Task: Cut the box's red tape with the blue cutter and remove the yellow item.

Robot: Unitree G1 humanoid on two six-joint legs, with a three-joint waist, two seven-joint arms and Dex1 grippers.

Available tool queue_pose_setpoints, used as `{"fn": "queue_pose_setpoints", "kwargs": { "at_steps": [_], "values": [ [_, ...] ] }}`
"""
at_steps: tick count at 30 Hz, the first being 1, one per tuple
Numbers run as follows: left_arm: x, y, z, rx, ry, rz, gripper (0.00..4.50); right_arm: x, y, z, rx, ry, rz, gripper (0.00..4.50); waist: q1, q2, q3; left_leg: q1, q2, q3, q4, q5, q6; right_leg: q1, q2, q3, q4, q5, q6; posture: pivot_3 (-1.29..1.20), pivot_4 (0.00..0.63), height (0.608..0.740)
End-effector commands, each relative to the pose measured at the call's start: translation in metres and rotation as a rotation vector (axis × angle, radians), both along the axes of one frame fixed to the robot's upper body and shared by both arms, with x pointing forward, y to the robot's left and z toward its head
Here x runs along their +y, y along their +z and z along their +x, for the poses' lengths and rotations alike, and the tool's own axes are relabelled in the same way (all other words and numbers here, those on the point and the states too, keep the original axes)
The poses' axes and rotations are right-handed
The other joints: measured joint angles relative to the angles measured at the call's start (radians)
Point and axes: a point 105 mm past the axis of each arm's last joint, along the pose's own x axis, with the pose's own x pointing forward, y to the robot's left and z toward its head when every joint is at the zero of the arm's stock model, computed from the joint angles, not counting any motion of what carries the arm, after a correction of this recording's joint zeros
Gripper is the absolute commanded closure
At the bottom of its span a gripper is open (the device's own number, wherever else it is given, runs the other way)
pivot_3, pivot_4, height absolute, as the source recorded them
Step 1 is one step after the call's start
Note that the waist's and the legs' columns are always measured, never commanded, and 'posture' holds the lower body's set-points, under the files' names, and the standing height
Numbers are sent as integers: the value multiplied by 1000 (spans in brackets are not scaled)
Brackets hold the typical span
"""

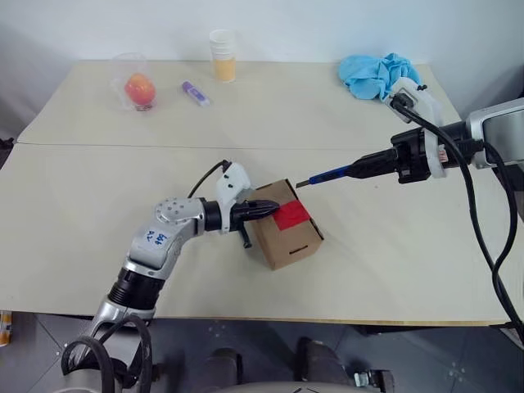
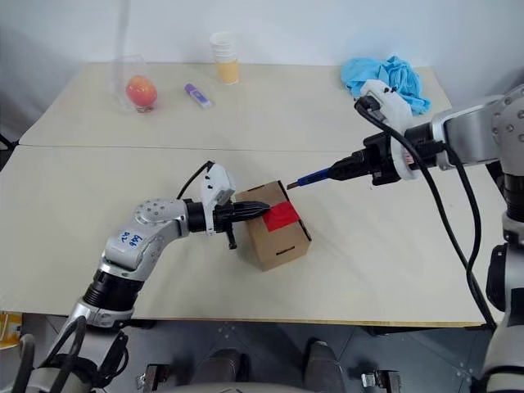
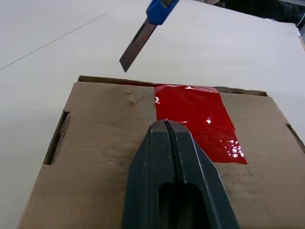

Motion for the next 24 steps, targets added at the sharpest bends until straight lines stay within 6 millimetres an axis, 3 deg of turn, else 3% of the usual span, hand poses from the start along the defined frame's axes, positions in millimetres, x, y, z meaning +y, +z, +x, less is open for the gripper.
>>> {"fn": "queue_pose_setpoints", "kwargs": {
  "at_steps": [1, 14, 24],
  "values": [
    [-3, -12, -7, 32, -16, 29, 4500, 3, 9, -3, -35, 19, 12, 4330, 0, 0, 0, 0, 0, 0, 0, 0, 0, 0, 0, 0, 0, 0, 0, 0, 150, 740],
    [-3, -16, -10, 42, -19, 35, 4500, -1, -5, -3, -23, 10, -19, 4330, 0, 0, 0, 0, 0, 0, 1, 0, 0, 0, 0, 0, 1, 0, 0, 0, 150, 740],
    [-5, -18, -7, 43, -16, 41, 4500, 12, -5, -7, 12, 83, -84, 4330, -2, 0, 0, 0, 0, 0, 2, 0, 0, 0, 0, 0, 2, 0, 0, 0, 150, 740]
  ]
}}
